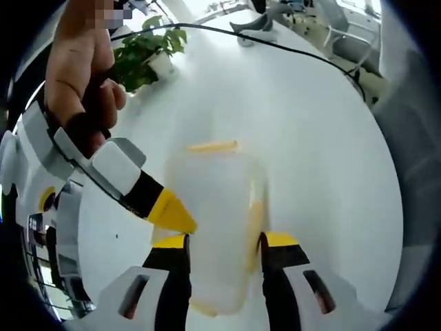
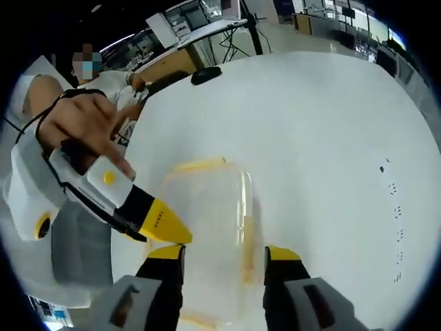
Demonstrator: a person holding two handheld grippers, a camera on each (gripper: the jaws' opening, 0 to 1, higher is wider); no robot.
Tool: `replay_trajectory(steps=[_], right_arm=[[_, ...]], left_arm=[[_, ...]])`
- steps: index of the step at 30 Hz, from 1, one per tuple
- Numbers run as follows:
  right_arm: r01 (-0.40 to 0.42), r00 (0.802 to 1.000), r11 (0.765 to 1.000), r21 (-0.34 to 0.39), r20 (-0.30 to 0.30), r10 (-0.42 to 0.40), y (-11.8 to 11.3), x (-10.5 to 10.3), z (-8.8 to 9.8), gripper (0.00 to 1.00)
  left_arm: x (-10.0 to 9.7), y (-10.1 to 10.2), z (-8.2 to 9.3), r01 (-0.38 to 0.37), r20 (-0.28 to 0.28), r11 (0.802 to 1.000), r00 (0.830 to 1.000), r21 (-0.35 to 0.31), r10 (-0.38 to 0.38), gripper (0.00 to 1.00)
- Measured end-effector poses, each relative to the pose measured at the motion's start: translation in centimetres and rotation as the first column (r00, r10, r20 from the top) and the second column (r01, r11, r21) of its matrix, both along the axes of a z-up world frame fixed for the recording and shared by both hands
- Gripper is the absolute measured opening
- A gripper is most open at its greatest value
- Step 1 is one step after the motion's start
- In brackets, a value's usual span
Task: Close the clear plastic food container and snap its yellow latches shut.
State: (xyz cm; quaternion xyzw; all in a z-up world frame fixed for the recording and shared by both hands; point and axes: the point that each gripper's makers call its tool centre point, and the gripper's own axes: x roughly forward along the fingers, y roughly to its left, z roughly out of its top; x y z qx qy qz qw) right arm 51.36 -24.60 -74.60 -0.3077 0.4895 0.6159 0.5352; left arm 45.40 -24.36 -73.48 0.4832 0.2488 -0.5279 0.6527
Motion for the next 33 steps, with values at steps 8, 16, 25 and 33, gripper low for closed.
replay_trajectory(steps=[8,16,25,33], right_arm=[[0.063,0.998,0.996,0.068,-0.001,-0.063,-1.1,-0.8,1.1,0.50],[0.072,0.997,0.995,0.072,0.033,-0.074,-2.0,-1.4,1.7,0.54],[0.056,0.996,0.996,0.070,0.065,-0.061,-2.3,-2.1,2.0,0.58],[0.054,0.994,0.996,0.071,0.087,-0.060,-2.3,-2.5,2.2,0.61]], left_arm=[[-0.1,2.0,1.0,-0.013,-0.069,1.000,0.998,-0.005,0.013,0.42],[1.0,3.6,1.0,-0.059,-0.107,0.998,0.993,-0.003,0.058,0.44],[2.0,4.1,1.1,-0.064,-0.126,0.998,0.990,0.007,0.065,0.50],[2.7,4.6,0.6,-0.067,-0.143,0.997,0.987,0.025,0.070,0.55]])
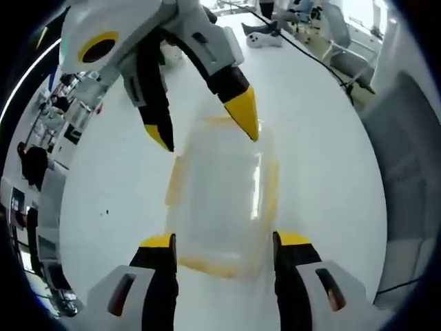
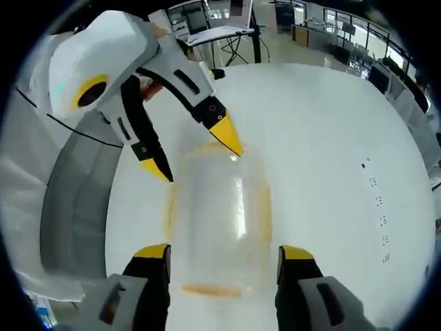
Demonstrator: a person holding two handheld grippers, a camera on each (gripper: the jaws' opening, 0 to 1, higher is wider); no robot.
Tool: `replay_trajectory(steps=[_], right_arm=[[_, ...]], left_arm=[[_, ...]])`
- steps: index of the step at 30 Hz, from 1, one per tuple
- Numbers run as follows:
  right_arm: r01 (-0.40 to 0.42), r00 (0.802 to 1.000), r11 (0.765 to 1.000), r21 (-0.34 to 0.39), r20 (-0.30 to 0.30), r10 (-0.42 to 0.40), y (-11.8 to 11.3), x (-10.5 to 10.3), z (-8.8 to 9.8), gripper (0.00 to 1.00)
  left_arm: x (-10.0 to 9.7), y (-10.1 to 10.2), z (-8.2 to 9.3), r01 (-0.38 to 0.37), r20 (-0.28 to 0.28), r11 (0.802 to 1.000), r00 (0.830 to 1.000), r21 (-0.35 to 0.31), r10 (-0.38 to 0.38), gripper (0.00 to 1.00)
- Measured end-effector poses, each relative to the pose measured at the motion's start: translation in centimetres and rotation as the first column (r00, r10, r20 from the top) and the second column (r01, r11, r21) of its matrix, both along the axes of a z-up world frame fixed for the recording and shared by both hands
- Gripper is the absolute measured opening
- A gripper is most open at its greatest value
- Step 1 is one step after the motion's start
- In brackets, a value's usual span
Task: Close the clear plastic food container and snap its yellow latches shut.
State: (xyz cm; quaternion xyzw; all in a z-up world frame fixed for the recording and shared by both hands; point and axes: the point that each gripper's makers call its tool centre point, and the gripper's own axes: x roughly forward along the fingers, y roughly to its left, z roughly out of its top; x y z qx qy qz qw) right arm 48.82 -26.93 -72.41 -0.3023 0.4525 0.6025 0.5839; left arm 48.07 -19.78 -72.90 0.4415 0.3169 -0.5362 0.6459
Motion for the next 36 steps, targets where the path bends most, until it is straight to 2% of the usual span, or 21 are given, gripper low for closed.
replay_trajectory(steps=[6,9,11,15,18,23,29,33,36], right_arm=[[0.003,1.000,1.000,-0.004,0.019,-0.002,-0.3,-0.2,0.0,0.63],[0.004,1.000,1.000,-0.006,0.024,-0.004,-0.5,-0.5,0.0,0.64],[0.001,1.000,1.000,-0.013,0.029,0.000,-0.7,-0.7,-0.1,0.61],[0.003,0.999,1.000,-0.011,0.046,-0.003,-0.8,-0.7,-0.2,0.62],[-0.003,0.998,1.000,-0.019,0.064,0.004,-0.9,-0.9,-0.3,0.63],[-0.003,0.996,1.000,-0.024,0.088,0.005,-1.0,-1.2,-0.6,0.67],[-0.016,0.992,0.998,-0.055,0.121,0.023,-1.4,-1.7,-1.5,0.76],[0.003,0.987,0.998,-0.061,0.161,0.007,-1.6,-1.4,-2.3,0.77],[0.004,0.987,0.998,-0.062,0.163,0.006,-1.7,-1.7,-2.8,0.77]], left_arm=[[0.4,0.1,-0.1,0.003,-0.012,1.000,1.000,0.007,-0.002,0.60],[0.7,0.2,-0.2,0.002,-0.020,1.000,1.000,0.012,-0.001,0.59],[0.8,0.2,-0.3,-0.001,-0.027,1.000,1.000,0.017,0.001,0.62],[0.5,0.1,-0.6,-0.001,-0.074,1.000,0.997,0.023,0.003,0.67],[0.8,0.2,-0.7,0.012,-0.063,0.999,0.998,0.035,-0.009,0.70],[1.0,-0.3,-0.7,0.021,-0.080,0.999,0.997,0.029,-0.019,0.73],[1.2,-0.6,-1.4,0.050,-0.087,0.998,0.995,0.048,-0.046,0.74],[0.8,-0.5,-2.4,0.107,-0.088,0.990,0.991,0.087,-0.100,0.76],[0.9,-0.5,-2.7,0.113,-0.088,0.989,0.991,0.096,-0.104,0.76]])
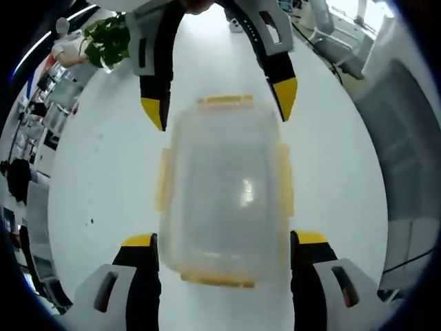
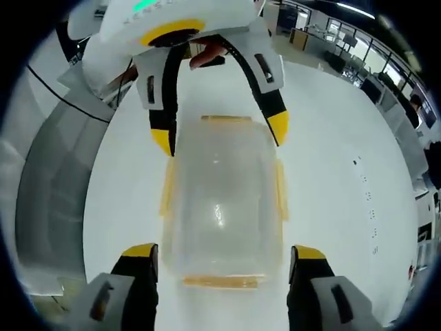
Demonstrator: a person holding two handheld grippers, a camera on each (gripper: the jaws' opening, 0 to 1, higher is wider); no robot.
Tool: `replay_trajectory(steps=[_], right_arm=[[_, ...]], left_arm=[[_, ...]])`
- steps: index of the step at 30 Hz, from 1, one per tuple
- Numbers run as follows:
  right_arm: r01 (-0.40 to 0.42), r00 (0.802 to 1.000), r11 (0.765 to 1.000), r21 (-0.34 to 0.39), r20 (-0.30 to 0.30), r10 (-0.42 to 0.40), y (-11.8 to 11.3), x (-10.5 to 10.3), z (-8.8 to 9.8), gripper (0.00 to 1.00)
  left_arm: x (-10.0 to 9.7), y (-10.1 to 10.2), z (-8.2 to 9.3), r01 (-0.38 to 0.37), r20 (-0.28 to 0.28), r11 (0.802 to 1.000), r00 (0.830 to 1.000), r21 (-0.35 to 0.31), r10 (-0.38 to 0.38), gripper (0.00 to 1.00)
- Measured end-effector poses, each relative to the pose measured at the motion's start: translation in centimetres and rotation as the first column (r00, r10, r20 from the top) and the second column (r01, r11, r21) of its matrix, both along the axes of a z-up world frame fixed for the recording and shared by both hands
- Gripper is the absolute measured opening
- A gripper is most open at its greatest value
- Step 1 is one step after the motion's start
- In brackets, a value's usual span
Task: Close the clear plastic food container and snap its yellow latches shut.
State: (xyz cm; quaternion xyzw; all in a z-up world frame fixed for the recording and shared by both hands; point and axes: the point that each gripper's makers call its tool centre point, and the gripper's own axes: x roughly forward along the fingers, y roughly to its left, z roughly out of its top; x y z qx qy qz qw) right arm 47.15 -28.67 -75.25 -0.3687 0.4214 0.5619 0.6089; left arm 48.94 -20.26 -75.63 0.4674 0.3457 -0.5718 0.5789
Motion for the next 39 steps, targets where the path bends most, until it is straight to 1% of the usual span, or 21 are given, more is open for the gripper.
replay_trajectory(steps=[3,5,9,16,22,29,32,36,39], right_arm=[[0.012,1.000,1.000,0.005,0.015,-0.012,0.0,0.1,-0.3,0.77],[0.018,1.000,1.000,0.004,0.009,-0.018,0.0,0.1,-0.4,0.74],[0.020,1.000,1.000,0.004,0.008,-0.020,-0.1,0.1,-0.5,0.75],[0.005,1.000,1.000,0.004,0.011,-0.005,0.5,-0.2,-0.5,0.74],[-0.024,1.000,1.000,-0.004,0.005,0.024,1.9,-0.5,-0.6,0.75],[-0.046,0.999,0.999,0.002,-0.003,0.046,4.1,-1.1,-0.6,0.75],[-0.045,0.999,0.999,0.005,-0.006,0.045,5.0,-1.2,-0.7,0.75],[-0.045,0.999,0.999,0.013,-0.005,0.045,6.3,-1.2,-0.8,0.76],[-0.049,0.999,0.999,0.012,-0.003,0.049,6.9,-1.0,-0.7,0.76]], left_arm=[[0.1,-0.2,-0.2,-0.008,-0.006,1.000,1.000,0.001,0.008,0.78],[0.1,-0.2,-0.3,-0.003,-0.007,1.000,1.000,0.001,0.003,0.78],[0.1,-0.1,-0.6,0.008,0.010,1.000,1.000,0.011,-0.008,0.77],[-0.2,0.6,-0.5,-0.016,0.011,1.000,1.000,0.010,0.016,0.77],[-1.0,1.9,-0.5,-0.054,0.005,0.998,0.999,-0.010,0.054,0.77],[-1.6,4.1,-0.6,-0.075,0.009,0.997,0.997,-0.003,0.075,0.77],[-1.7,5.0,-0.6,-0.075,0.010,0.997,0.997,-0.004,0.075,0.78],[-1.6,6.3,-0.7,-0.072,0.012,0.997,0.997,0.012,0.072,0.78],[-1.4,6.9,-0.8,-0.076,0.012,0.997,0.997,0.014,0.076,0.78]])
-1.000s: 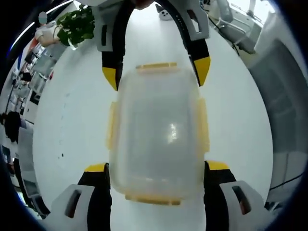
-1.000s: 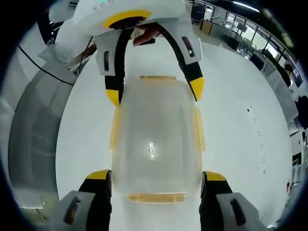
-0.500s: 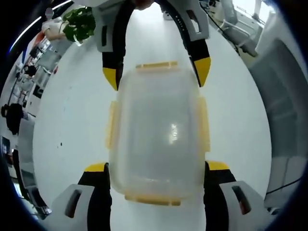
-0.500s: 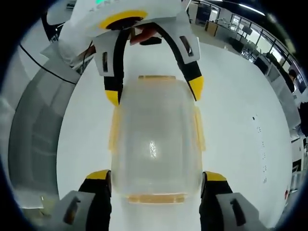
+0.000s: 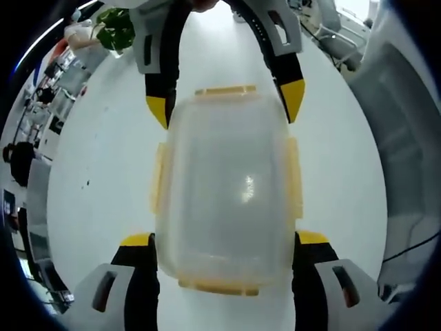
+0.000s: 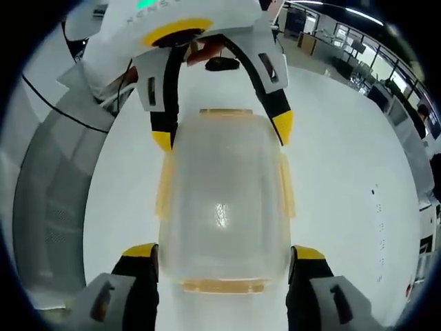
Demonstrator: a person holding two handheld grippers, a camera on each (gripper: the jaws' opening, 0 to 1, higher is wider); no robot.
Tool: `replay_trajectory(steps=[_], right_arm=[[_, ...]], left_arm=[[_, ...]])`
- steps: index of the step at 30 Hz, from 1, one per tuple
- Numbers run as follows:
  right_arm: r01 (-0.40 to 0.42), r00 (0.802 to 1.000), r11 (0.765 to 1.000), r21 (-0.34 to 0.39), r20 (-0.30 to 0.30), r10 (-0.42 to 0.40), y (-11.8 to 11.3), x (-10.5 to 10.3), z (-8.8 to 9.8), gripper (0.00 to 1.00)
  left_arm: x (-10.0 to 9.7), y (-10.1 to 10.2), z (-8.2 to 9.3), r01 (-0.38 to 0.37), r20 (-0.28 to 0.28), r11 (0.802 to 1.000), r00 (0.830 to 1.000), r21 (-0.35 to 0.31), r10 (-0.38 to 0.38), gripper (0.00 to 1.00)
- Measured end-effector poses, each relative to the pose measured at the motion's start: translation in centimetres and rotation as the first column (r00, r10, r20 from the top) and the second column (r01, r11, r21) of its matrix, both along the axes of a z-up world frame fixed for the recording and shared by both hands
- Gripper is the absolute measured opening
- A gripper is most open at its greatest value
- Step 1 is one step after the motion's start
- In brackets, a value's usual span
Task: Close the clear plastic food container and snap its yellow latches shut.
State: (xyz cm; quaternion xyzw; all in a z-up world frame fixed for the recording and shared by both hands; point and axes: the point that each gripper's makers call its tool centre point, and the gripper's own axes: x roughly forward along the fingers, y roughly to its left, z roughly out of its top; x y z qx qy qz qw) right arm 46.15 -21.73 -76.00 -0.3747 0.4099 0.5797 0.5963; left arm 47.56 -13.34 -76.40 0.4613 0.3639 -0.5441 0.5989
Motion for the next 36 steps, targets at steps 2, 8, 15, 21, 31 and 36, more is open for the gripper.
replay_trajectory(steps=[2,8,15,21,31,36], right_arm=[[-0.001,1.000,1.000,0.004,-0.002,0.001,0.3,0.3,0.0,0.76],[0.001,1.000,1.000,0.001,-0.009,-0.001,1.0,1.3,-0.2,0.77],[0.007,1.000,1.000,0.004,-0.018,-0.007,1.5,2.3,-0.5,0.78],[0.003,1.000,1.000,-0.004,-0.025,-0.003,1.6,3.1,-0.7,0.80],[0.006,1.000,1.000,0.003,-0.025,-0.006,1.3,3.0,-0.4,0.79],[0.048,0.999,0.999,0.026,-0.008,-0.047,0.5,3.3,0.5,0.78]], left_arm=[[0.2,0.3,0.0,-0.004,0.000,1.000,1.000,-0.001,0.004,0.78],[1.3,1.0,-0.1,-0.016,0.001,1.000,1.000,-0.001,0.016,0.79],[2.5,1.5,-0.3,-0.020,0.001,1.000,1.000,-0.004,0.020,0.80],[3.1,1.6,-0.3,-0.024,-0.001,1.000,1.000,-0.001,0.024,0.80],[3.1,1.7,-0.3,-0.029,0.014,1.000,0.999,0.010,0.029,0.81],[3.4,1.9,0.7,-0.062,0.031,0.998,0.998,-0.023,0.063,0.84]])
